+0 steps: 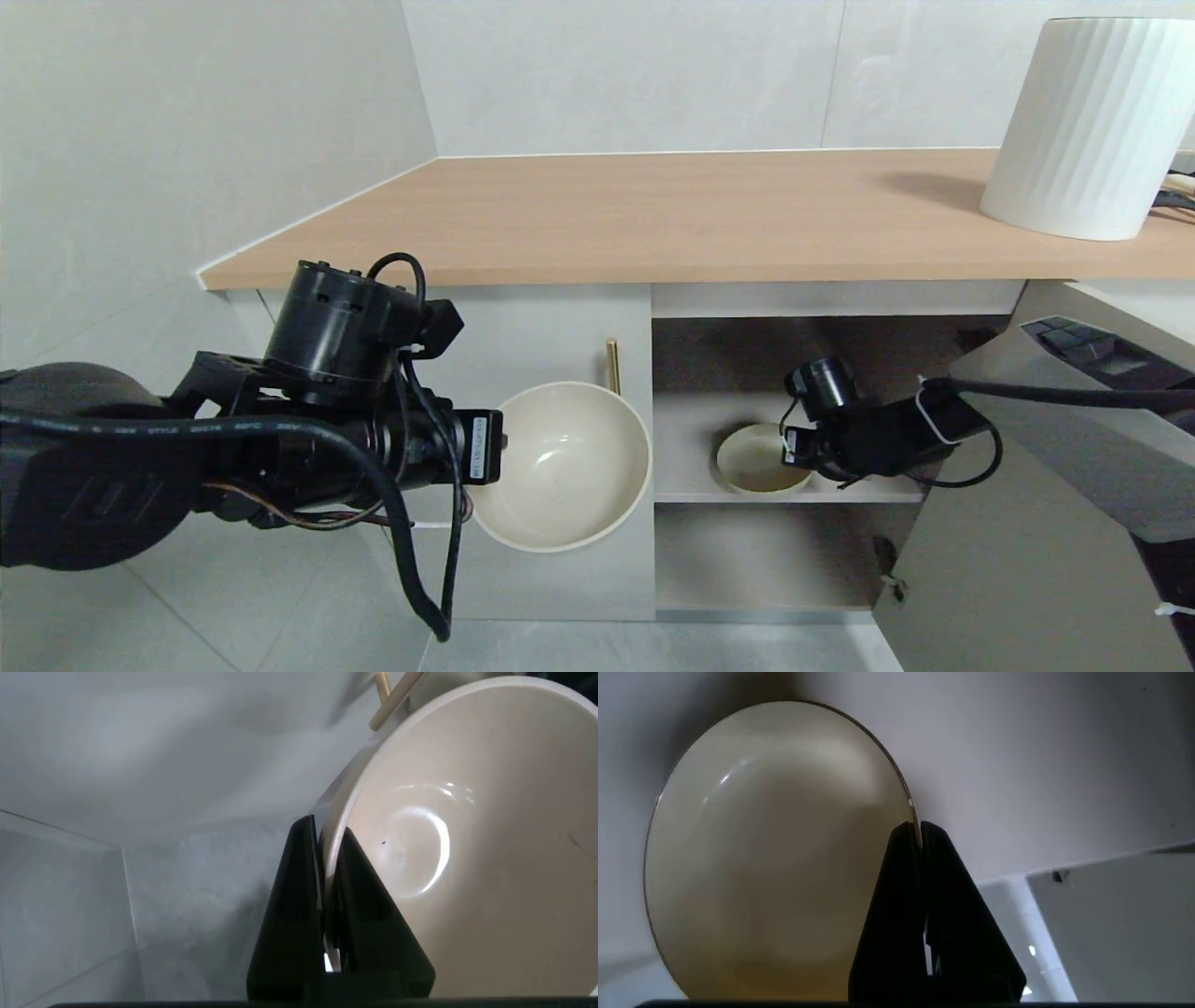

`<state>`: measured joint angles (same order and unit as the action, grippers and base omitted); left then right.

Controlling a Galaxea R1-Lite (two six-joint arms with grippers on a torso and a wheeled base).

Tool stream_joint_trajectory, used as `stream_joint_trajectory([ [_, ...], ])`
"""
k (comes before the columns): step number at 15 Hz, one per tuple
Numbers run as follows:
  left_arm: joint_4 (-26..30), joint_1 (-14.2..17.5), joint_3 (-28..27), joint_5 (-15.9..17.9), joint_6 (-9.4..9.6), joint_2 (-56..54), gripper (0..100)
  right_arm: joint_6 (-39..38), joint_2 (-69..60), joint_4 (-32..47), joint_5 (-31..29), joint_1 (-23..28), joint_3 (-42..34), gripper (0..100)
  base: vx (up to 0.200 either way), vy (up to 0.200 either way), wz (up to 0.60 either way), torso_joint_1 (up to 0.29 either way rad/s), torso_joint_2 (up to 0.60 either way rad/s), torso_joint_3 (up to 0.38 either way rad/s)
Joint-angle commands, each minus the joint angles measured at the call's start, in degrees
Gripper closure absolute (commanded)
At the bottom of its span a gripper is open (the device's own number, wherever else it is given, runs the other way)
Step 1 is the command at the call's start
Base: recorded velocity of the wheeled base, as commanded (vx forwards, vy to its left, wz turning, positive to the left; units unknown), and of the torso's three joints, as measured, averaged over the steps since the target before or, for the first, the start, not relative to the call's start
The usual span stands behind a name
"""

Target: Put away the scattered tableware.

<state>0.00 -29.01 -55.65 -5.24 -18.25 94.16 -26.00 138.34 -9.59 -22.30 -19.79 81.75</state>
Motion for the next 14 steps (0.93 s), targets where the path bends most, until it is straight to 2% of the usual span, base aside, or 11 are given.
stream_joint_trajectory([
  [1, 0.0, 0.0, 0.0, 0.0, -0.03, 1.0, 100, 0.0, 4.2, -0.1, -0.2, 1.3, 2.4, 100, 0.0, 0.0, 0.0, 0.0, 0.0, 0.0],
  [6, -0.1, -0.3, 0.0, 0.0, -0.03, 1.5, 100, 0.0, 5.6, -3.5, -0.3, 3.0, 4.2, 100, 0.0, 0.0, 0.0, 0.0, 0.0, 0.0],
  [11, -0.1, -0.2, -0.1, 0.0, -0.03, 1.5, 100, -0.2, 5.6, -3.8, -0.4, 3.0, 5.0, 100, 0.0, 0.0, 0.0, 0.0, 0.0, 0.0],
  [12, -0.1, -0.3, -0.1, 0.0, -0.03, 1.5, 100, -0.2, 5.6, -3.8, -0.6, 3.0, 5.1, 0, 0.0, 0.0, 0.0, 0.0, 0.0, 0.0],
  [14, -0.1, -0.2, -0.2, 0.0, -0.03, 1.4, 100, -0.4, 5.6, -3.9, -1.1, 3.0, 5.3, 0, 0.0, 0.0, 0.0, 0.0, 0.0, 0.0],
])
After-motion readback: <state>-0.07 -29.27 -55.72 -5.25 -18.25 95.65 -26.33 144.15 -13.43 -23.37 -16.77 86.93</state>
